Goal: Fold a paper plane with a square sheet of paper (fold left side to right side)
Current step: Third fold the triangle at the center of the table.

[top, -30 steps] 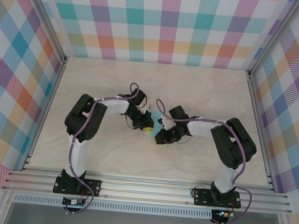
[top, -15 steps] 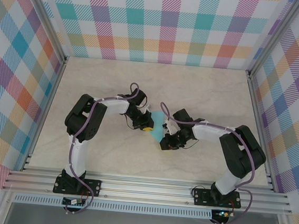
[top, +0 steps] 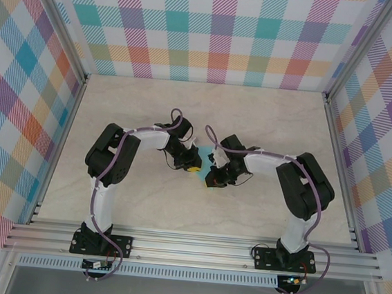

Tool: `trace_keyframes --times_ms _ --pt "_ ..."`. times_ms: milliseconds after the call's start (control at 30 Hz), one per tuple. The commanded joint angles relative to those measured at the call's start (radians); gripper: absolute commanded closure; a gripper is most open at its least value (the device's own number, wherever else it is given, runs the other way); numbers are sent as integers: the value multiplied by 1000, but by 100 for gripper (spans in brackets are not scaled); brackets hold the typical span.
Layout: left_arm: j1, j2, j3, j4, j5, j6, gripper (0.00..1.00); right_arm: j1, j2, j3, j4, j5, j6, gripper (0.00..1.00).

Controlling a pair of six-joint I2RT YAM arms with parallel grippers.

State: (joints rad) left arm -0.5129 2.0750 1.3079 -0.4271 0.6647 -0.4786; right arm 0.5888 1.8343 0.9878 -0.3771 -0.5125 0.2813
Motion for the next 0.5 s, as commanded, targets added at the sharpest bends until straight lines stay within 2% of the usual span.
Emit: trace_keyframes --times_ms 0,267,467 --pt "-7 66 -7 -40 -115 12 90 -4 22 3 -23 30 9 100" --pt "-6 48 29 -71 -112 31 89 -15 24 -45 -46 85 44 100" --pt "-4 -41 70 -85 -82 44 76 -36 56 -66 -49 52 56 100"
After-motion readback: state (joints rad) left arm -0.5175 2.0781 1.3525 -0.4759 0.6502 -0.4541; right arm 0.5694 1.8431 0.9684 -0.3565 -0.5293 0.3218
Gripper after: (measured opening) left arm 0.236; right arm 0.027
